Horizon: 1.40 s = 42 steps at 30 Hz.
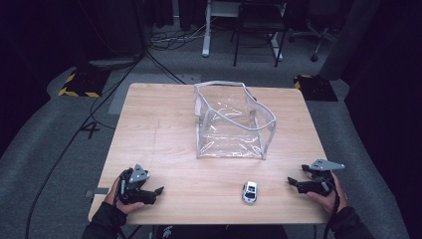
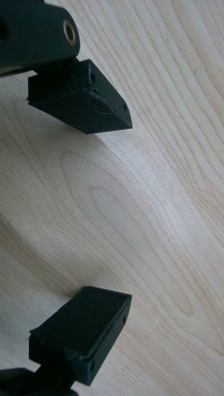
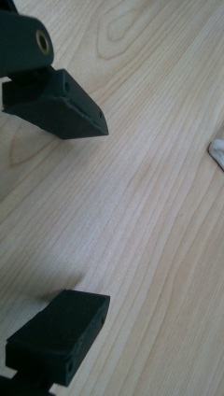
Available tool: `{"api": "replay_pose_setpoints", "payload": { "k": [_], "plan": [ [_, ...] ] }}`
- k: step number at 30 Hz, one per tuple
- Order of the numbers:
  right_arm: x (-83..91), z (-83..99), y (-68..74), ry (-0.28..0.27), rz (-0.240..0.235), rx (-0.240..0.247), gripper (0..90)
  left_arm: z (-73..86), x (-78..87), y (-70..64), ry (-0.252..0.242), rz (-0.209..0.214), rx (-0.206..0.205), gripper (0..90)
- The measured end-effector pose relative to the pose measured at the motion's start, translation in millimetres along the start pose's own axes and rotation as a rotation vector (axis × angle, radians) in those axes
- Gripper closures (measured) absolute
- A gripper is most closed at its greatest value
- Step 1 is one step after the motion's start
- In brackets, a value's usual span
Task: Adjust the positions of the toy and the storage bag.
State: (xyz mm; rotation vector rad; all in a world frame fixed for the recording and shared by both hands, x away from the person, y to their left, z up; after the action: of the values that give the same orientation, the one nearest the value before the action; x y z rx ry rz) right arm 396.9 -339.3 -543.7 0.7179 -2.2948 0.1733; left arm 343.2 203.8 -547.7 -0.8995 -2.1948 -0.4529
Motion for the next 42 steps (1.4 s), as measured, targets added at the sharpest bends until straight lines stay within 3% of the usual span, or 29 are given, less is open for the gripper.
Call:
{"api": "replay_pose_setpoints", "payload": {
  "k": [9, 17, 21, 31, 36, 42],
  "plan": [
    [0.7, 1.5, 5.3, 0.000, -0.027, 0.020, 15.6, 0.0, 0.6, 2.3, 0.006, -0.020, -0.001, 15.3],
    [1.7, 4.5, 24.1, 0.009, -0.083, 0.070, 15.9, -0.5, 0.1, 2.7, 0.002, -0.022, 0.006, 15.3],
    [3.4, 6.0, 36.1, -0.002, -0.108, 0.095, 24.8, -1.6, -0.7, 4.4, 0.010, -0.014, 0.001, 15.2],
    [-0.1, 8.5, 90.2, 0.018, -0.240, 0.203, 26.1, -1.7, -1.1, 4.4, 0.005, -0.019, 0.001, 15.2],
    [-2.4, 8.0, 111.5, 0.010, -0.272, 0.231, 34.0, -1.8, -1.0, 4.4, 0.009, -0.016, 0.004, 15.2],
    [-7.6, 6.0, 138.4, 0.007, -0.308, 0.263, 35.9, -2.0, -1.9, 3.9, 0.005, -0.011, 0.012, 15.2]
  ]
}}
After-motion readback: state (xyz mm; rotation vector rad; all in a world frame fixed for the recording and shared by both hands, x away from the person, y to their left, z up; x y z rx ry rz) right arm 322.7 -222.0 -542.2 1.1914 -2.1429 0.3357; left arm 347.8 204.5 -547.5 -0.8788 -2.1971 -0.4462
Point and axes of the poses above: each handheld gripper's, and its own axes: x roughly backward along the jaws, z roughly out of its underside, y roughly to its left, the point moved 6 cm from there along -x, roughly forward along the jaws, and after that the axes turned 7 degrees about -x, right-handed, at the moved point
